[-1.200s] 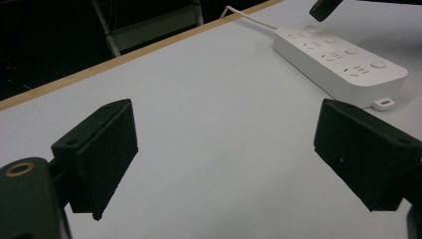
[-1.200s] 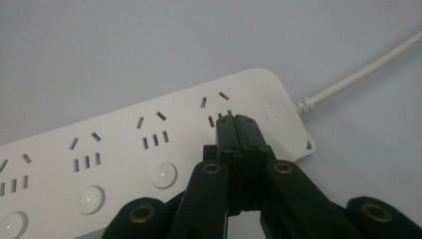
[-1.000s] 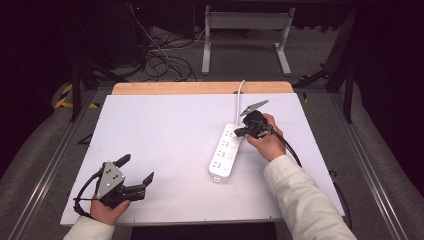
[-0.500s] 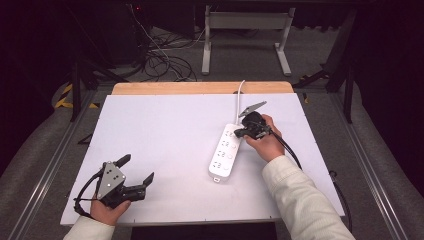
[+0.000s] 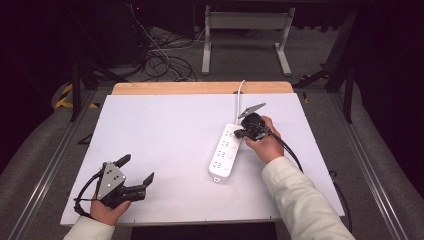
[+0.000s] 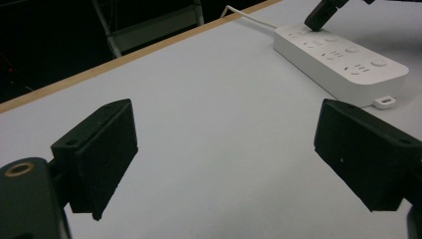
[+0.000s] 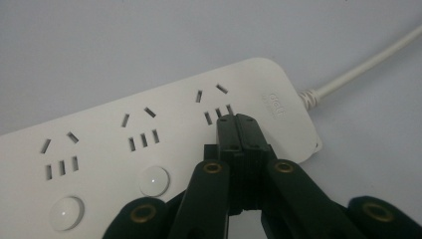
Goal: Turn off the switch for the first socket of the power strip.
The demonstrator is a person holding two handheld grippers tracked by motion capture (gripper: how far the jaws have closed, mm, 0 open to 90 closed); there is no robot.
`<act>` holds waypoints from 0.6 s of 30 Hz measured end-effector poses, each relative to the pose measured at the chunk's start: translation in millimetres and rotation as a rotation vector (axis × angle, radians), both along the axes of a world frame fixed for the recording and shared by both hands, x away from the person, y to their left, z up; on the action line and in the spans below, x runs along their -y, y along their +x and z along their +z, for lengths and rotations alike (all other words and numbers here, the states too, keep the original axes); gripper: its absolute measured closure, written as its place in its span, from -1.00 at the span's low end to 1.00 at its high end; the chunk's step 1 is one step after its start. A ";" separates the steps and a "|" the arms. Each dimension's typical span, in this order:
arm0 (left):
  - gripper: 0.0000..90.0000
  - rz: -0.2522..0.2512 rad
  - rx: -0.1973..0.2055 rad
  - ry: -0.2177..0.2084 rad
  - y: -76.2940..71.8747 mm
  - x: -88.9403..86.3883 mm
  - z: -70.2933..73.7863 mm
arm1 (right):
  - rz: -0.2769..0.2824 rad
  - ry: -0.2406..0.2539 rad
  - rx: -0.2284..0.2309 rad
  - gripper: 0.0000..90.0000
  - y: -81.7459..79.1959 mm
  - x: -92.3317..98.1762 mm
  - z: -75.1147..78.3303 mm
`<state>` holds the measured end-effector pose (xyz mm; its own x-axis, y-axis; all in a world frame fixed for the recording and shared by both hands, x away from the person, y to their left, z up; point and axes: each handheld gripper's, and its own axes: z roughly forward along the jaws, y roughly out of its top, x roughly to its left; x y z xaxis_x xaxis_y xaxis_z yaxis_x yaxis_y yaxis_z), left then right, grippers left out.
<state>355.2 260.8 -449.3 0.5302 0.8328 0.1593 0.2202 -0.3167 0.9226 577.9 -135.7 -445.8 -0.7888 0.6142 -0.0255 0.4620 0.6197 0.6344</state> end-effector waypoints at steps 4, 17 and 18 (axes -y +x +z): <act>-0.77 -0.001 0.001 0.004 -0.1 0.2 0.0 | -0.007 -0.004 0.004 1.00 -1.2 -0.7 -0.1; -0.77 -0.003 -0.001 0.009 -0.2 1.0 -0.2 | -0.021 0.010 0.005 1.00 -2.3 -0.2 -1.6; -0.77 -0.003 -0.001 0.009 -0.4 1.2 -0.1 | -0.023 0.011 0.005 1.00 -2.3 -0.2 -1.7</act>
<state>354.8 259.6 -449.5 0.5327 0.8298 0.1663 0.2200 -0.3255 0.9196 575.6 -135.5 -447.5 -0.7745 0.6322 -0.0225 0.4729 0.6022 0.6432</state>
